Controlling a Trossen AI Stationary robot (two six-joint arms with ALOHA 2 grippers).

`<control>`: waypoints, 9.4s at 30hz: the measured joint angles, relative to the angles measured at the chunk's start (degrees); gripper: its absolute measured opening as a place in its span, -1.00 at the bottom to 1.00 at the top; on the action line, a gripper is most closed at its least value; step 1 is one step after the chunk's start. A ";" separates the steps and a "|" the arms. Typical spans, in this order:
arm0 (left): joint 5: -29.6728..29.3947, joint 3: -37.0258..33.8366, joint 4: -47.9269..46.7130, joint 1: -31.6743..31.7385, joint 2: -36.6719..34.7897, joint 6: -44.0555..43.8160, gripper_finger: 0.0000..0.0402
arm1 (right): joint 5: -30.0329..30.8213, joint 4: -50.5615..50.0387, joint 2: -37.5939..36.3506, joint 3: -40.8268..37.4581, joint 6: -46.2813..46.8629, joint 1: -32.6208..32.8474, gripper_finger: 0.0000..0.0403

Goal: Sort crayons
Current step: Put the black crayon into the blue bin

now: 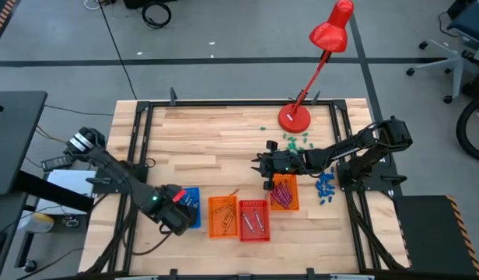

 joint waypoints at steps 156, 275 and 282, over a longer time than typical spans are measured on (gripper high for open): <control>-22.88 -17.20 43.93 27.96 -11.44 107.63 -0.35 | -5.99 -60.05 20.21 35.47 -20.30 1.70 -0.83; -28.22 5.69 -14.03 -11.59 16.47 18.19 -0.23 | 0.27 -27.15 -1.64 12.76 6.37 -0.63 -0.46; -36.20 12.48 -20.59 -11.17 15.17 21.12 -0.10 | -3.58 -37.48 -3.61 12.86 16.16 -6.84 -0.46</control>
